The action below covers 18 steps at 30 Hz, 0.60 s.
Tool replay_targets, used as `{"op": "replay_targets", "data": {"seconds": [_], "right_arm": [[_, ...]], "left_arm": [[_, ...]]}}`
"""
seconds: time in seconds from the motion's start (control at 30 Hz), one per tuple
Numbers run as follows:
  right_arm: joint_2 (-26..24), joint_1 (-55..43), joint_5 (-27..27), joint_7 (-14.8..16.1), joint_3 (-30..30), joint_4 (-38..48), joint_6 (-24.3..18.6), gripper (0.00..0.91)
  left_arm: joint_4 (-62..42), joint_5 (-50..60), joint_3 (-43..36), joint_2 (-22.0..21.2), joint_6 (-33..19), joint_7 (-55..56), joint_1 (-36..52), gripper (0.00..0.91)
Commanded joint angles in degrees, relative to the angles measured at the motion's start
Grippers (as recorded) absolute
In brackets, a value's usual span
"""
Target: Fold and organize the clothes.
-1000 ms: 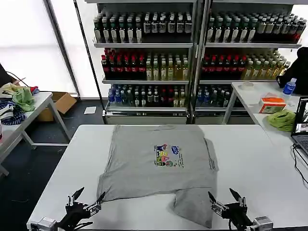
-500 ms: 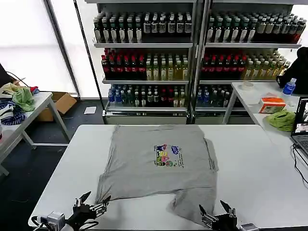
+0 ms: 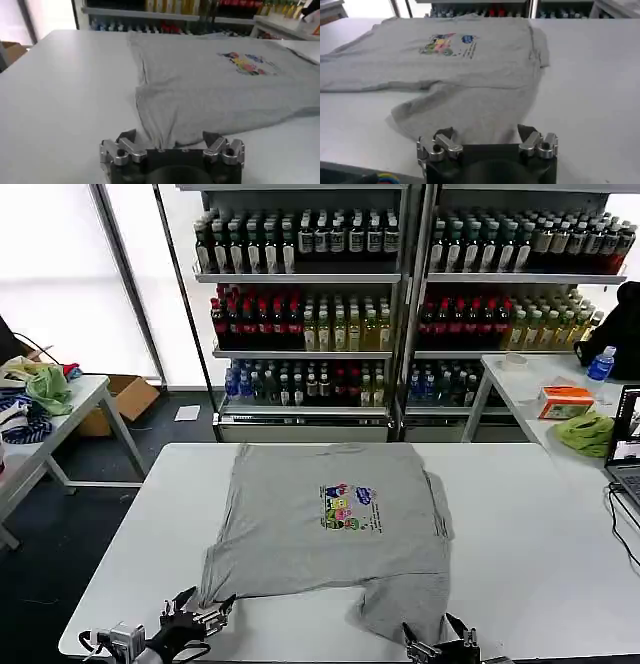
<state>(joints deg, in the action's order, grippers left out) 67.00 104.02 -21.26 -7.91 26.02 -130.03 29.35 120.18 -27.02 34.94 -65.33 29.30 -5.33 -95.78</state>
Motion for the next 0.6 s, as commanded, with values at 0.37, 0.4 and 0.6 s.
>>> {"op": "replay_targets", "data": {"seconds": [0.37,0.4,0.6], "right_arm": [[0.03,-0.11,-2.88,-0.68,-0.58,0.54,-0.01,0.0],[0.03,-0.13,-3.03,-0.76,-0.58,0.61,0.0,0.0],[-0.02,-0.12,-3.43,-0.45,-0.63,1.01,-0.37,0.0]], "left_arm": [[-0.82,-0.12,-1.67,-0.85,-1.1,-0.09,-0.18,0.01],[-0.89,-0.11,-1.74,-0.92,-1.14,0.01,-0.18,0.01],[-1.38,-0.18,-1.9,-1.24,-2.07,0.47,-0.04,0.01]]}}
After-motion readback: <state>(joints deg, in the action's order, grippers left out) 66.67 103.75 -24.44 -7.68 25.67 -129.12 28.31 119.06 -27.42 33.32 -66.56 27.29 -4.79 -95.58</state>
